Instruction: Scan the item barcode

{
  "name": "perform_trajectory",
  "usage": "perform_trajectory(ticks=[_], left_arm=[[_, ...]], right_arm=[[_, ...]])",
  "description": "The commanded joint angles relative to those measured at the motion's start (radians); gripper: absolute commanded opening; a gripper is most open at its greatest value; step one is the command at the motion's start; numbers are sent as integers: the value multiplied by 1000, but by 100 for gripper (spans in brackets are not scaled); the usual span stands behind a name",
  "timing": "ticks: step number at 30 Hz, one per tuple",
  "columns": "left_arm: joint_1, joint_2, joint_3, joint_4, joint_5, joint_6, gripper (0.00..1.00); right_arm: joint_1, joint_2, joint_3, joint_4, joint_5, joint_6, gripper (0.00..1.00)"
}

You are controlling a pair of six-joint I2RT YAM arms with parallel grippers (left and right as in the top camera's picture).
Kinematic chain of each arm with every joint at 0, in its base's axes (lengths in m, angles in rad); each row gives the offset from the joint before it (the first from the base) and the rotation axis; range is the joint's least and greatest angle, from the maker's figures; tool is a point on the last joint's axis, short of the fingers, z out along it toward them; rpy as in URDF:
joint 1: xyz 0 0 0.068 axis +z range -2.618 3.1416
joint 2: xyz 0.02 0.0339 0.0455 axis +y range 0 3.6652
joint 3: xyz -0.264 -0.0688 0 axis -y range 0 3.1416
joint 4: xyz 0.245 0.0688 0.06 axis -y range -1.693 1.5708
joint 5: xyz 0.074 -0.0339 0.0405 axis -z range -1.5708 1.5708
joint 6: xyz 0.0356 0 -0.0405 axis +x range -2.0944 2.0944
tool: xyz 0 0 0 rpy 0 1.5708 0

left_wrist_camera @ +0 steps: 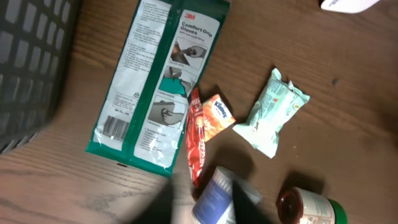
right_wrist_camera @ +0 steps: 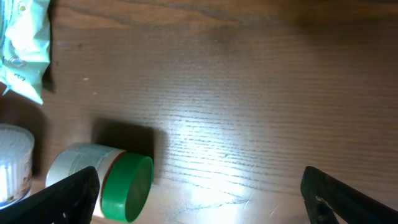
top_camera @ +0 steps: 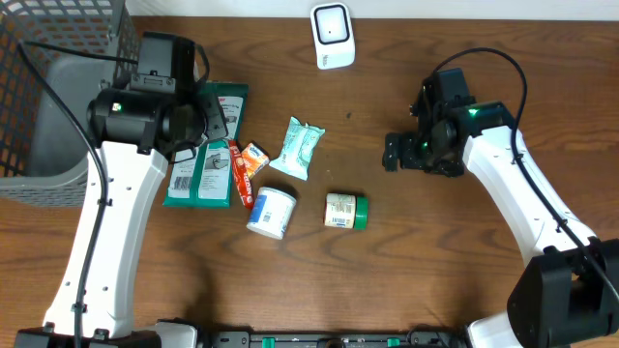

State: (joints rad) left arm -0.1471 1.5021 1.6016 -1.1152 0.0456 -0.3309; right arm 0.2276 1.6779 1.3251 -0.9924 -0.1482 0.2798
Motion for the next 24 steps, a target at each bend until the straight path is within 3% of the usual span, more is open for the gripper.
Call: perform_trajectory(ticks=[1,3,5,8,11,12,13,14,18,24], left_arm=[[0,2,10,-10,34,24,7],[0,2,5,-16,94,24,7],[-3,2,-5,-17,163,24,7],[-25,4,-26,-6,186,26,7],[-90,23,-44,-3,188,40,7],[-115,30,-47,-2,191,55,7],[-140,37,-48,-2,191,70,7],[-165,44,-48,-2,190,83,7],[-290,91,-48,5,190,121,7],[-383,191,-48,10,191,122,8]], right_arm=[[-6,-7,0,1,-43,-12,79],[-12,-8,0,-11,-91,24,47],[-33,-15,0,-33,-168,63,30],[-96,-40,0,-52,-317,68,31],[-217,-81,0,-84,-520,46,50],[-251,-89,0,-105,-543,27,65],[-278,-93,0,-128,-541,17,87],[-304,-94,0,-156,-533,2,94],[-361,-92,-39,-257,-534,-50,99],[-349,-92,-238,-130,-676,-49,99]])
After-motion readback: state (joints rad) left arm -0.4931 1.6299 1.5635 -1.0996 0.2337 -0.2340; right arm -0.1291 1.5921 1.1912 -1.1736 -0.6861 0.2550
